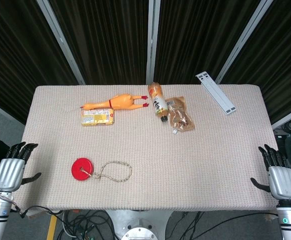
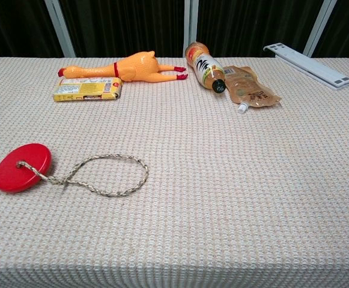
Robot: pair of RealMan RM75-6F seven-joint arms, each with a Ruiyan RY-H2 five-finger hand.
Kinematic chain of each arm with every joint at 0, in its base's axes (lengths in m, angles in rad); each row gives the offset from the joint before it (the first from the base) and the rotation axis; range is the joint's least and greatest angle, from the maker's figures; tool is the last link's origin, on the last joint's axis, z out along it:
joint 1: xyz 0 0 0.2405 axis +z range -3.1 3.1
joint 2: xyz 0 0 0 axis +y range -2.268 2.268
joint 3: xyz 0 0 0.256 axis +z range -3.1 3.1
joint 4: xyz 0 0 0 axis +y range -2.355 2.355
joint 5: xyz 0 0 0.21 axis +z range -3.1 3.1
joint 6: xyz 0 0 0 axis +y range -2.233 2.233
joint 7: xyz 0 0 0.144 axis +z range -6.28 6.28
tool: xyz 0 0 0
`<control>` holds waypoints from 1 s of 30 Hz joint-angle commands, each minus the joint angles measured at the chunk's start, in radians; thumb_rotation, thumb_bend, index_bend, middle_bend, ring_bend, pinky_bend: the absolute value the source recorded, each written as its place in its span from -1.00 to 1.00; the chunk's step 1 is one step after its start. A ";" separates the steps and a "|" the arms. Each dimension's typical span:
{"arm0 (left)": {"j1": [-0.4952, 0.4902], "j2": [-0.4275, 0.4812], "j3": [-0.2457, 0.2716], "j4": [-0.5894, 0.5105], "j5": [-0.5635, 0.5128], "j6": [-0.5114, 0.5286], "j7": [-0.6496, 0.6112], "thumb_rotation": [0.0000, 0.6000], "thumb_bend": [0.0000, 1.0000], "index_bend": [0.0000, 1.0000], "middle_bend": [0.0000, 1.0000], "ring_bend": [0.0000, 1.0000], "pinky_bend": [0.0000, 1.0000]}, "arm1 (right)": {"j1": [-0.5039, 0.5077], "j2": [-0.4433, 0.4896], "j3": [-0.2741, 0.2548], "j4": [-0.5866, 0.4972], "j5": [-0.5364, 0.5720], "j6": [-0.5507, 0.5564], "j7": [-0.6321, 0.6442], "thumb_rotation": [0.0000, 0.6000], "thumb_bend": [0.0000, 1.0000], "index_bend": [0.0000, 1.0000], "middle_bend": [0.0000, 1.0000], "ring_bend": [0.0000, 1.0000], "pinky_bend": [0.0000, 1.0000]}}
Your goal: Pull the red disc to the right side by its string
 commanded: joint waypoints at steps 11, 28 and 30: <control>-0.001 0.000 -0.001 0.005 -0.006 -0.006 -0.004 1.00 -0.96 -0.66 -0.65 -0.81 -0.71 | 0.014 0.010 -0.002 -0.017 -0.019 -0.009 -0.015 1.00 -0.85 -1.00 -1.00 -1.00 -1.00; -0.002 -0.012 -0.013 0.014 -0.007 0.012 -0.004 1.00 -0.96 -0.66 -0.65 -0.81 -0.71 | 0.323 0.098 0.018 -0.290 -0.214 -0.323 -0.159 1.00 -0.85 -1.00 -1.00 -1.00 -1.00; 0.002 -0.014 -0.012 0.019 -0.015 0.010 -0.002 1.00 -0.96 -0.66 -0.65 -0.81 -0.71 | 0.371 0.090 0.027 -0.327 -0.212 -0.386 -0.190 1.00 -0.84 -1.00 -1.00 -1.00 -1.00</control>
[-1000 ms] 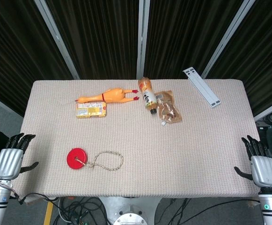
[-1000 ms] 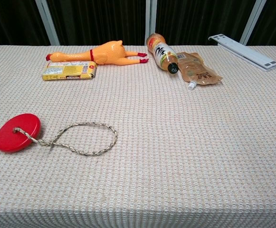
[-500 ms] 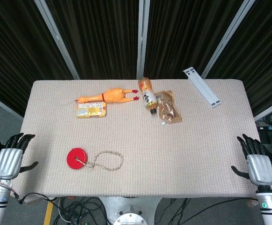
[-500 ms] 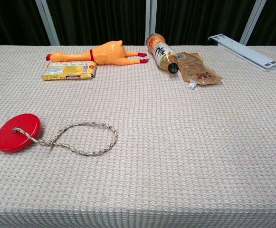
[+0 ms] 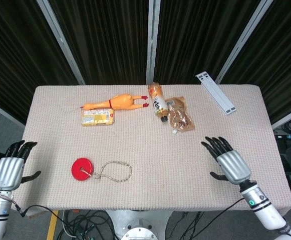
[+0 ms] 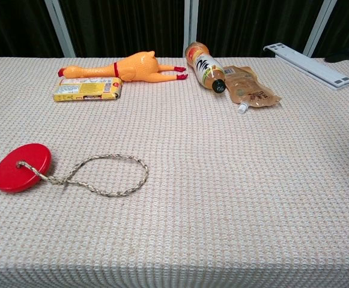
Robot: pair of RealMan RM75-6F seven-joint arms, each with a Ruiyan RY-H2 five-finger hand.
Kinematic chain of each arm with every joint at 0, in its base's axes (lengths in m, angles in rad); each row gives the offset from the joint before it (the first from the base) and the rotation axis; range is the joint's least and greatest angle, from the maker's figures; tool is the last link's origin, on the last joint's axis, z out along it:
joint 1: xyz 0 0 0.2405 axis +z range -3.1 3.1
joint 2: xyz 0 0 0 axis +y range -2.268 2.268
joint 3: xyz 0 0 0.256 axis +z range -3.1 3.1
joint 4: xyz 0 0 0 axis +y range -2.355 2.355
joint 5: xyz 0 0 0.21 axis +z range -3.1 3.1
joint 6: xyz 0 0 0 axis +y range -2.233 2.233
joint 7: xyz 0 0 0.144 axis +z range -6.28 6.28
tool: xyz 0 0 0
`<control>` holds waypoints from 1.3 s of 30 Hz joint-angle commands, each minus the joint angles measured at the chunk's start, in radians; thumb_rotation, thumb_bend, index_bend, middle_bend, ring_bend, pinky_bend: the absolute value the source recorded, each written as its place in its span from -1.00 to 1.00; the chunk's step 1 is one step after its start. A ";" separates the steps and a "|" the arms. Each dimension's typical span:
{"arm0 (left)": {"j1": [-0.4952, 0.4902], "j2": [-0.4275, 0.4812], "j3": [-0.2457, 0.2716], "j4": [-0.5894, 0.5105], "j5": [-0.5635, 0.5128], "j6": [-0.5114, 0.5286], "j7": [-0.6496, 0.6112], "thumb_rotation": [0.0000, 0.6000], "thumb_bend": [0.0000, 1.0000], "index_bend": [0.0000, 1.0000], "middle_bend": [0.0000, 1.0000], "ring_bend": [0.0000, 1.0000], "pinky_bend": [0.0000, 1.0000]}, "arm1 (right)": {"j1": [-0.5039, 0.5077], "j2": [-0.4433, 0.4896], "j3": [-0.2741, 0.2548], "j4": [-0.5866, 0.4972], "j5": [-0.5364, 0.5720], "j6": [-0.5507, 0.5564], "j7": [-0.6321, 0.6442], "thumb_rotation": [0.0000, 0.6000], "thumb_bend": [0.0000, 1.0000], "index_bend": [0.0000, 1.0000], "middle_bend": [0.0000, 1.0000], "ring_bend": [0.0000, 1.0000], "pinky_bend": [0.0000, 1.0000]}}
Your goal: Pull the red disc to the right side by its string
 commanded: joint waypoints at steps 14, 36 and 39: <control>0.022 0.003 -0.004 0.027 -0.034 0.005 -0.016 1.00 -0.96 -0.66 -0.66 -0.81 -0.71 | 0.382 -0.191 0.117 -0.062 0.187 -0.457 -0.159 1.00 -0.69 -1.00 -1.00 -1.00 -1.00; 0.035 0.010 -0.014 0.049 -0.052 0.011 -0.044 1.00 -0.96 -0.66 -0.65 -0.81 -0.71 | 0.597 -0.365 0.065 0.066 0.291 -0.620 -0.161 1.00 -0.55 -1.00 -0.94 -1.00 -1.00; 0.036 0.013 -0.014 0.049 -0.052 0.011 -0.046 1.00 -0.96 -0.66 -0.65 -0.81 -0.71 | 0.610 -0.383 0.059 0.076 0.310 -0.622 -0.161 1.00 -0.54 -1.00 -0.93 -1.00 -1.00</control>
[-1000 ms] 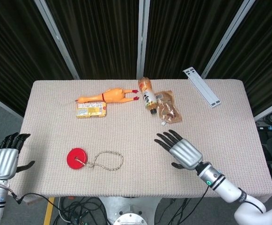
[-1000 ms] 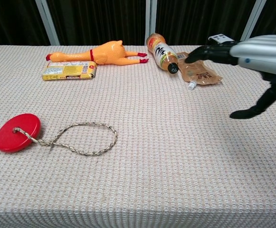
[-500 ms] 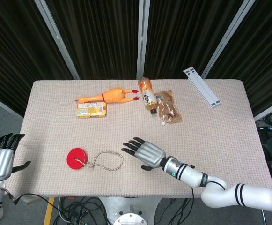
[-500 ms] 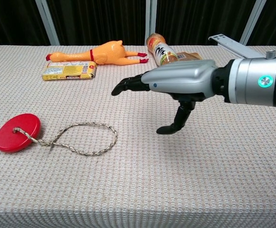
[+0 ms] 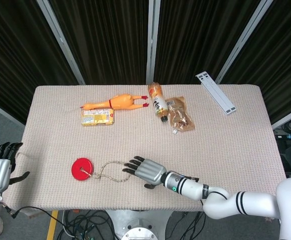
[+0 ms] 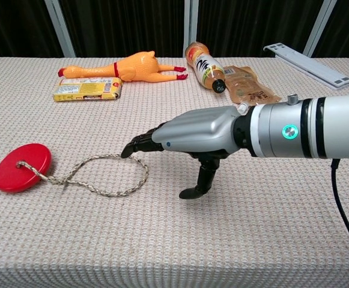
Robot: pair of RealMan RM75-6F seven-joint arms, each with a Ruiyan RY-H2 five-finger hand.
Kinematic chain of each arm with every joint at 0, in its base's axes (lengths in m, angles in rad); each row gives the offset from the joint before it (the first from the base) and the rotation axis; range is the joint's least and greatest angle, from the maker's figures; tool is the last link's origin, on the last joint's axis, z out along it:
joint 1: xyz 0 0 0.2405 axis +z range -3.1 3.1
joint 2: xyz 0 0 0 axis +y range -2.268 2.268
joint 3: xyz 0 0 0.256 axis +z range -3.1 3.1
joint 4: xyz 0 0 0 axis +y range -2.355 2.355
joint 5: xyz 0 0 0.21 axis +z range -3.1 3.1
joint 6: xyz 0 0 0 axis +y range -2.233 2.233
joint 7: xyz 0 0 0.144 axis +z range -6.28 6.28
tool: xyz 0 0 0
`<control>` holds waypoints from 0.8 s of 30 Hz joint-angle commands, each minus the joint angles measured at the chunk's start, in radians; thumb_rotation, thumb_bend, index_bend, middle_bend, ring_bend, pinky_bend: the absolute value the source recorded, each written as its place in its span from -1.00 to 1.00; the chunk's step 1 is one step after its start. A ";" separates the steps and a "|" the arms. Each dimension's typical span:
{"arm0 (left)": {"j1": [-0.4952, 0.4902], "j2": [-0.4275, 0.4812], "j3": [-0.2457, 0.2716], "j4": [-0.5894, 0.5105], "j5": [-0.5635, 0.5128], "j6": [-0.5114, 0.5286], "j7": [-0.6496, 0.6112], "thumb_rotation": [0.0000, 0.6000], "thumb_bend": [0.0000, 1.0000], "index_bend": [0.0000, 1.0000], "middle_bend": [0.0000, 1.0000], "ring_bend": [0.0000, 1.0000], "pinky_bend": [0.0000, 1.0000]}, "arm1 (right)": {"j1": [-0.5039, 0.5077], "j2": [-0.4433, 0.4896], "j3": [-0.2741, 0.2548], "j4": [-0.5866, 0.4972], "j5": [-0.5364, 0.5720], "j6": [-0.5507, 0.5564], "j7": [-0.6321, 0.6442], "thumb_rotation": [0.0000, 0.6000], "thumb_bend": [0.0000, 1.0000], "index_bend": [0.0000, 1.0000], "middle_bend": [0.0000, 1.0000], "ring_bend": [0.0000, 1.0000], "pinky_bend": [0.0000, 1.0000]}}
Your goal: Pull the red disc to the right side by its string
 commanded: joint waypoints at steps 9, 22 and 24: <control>0.005 0.000 -0.006 0.006 -0.009 0.001 -0.006 1.00 -0.96 -0.65 -0.65 -0.81 -0.71 | 0.055 -0.043 -0.019 0.046 0.062 -0.026 -0.007 1.00 -0.47 -1.00 -0.85 -1.00 -1.00; 0.006 -0.002 -0.006 0.010 -0.009 -0.002 -0.007 1.00 -0.96 -0.65 -0.65 -0.81 -0.71 | 0.089 -0.038 -0.041 0.051 0.108 -0.022 -0.007 1.00 -0.43 -1.00 -0.64 -1.00 -1.00; 0.006 -0.002 -0.006 0.013 -0.009 -0.002 -0.009 1.00 -0.96 -0.65 -0.65 -0.81 -0.71 | 0.093 -0.038 -0.044 0.052 0.113 -0.020 -0.007 1.00 -0.42 -1.00 -0.62 -1.00 -1.00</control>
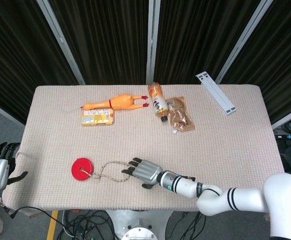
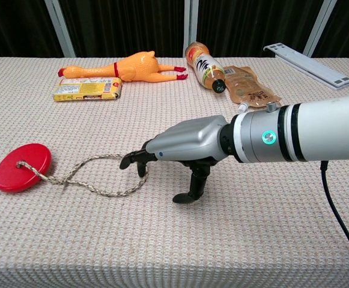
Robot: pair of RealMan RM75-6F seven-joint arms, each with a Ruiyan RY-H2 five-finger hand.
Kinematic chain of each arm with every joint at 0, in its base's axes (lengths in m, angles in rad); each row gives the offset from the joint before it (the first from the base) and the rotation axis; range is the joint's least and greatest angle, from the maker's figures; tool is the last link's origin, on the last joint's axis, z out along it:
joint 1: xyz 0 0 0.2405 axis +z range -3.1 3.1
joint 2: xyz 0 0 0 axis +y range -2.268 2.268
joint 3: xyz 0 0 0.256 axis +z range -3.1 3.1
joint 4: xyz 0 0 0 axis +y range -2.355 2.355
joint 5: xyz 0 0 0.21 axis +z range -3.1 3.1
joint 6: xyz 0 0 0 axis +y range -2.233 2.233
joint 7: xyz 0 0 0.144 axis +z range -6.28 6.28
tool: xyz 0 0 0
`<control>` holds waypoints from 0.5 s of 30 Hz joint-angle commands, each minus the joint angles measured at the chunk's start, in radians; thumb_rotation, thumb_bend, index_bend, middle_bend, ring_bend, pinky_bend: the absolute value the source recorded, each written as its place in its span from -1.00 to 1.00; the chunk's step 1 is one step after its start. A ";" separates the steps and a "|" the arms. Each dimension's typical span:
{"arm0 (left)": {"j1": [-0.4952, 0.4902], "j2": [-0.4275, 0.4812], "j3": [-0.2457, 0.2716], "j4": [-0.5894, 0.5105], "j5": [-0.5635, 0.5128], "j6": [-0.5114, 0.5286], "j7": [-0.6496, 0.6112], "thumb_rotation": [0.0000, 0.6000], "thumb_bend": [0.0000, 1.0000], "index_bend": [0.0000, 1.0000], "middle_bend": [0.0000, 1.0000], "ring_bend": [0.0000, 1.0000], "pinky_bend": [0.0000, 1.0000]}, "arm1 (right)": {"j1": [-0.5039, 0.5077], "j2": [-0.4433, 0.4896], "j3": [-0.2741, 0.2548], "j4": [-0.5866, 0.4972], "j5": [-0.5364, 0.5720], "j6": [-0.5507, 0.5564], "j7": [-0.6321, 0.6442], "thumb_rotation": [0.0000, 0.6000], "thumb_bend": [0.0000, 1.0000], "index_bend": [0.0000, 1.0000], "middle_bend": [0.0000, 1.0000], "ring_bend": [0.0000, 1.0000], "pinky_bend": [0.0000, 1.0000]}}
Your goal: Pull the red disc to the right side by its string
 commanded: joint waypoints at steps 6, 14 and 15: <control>0.001 -0.002 0.001 0.005 0.001 -0.001 -0.005 1.00 -0.96 -0.65 -0.66 -0.81 -0.71 | 0.010 0.005 -0.012 0.000 0.016 0.017 -0.007 1.00 -0.41 -1.00 -0.46 -1.00 -1.00; 0.002 -0.004 0.000 0.010 0.001 -0.001 -0.006 1.00 -0.96 -0.65 -0.65 -0.81 -0.71 | 0.020 0.013 -0.023 0.000 0.042 0.027 -0.014 1.00 -0.41 -1.00 -0.14 -1.00 -1.00; 0.002 -0.004 0.000 0.011 0.001 -0.001 -0.006 1.00 -0.96 -0.65 -0.65 -0.81 -0.71 | 0.022 0.013 -0.024 0.000 0.046 0.027 -0.016 1.00 -0.41 -1.00 -0.11 -1.00 -1.00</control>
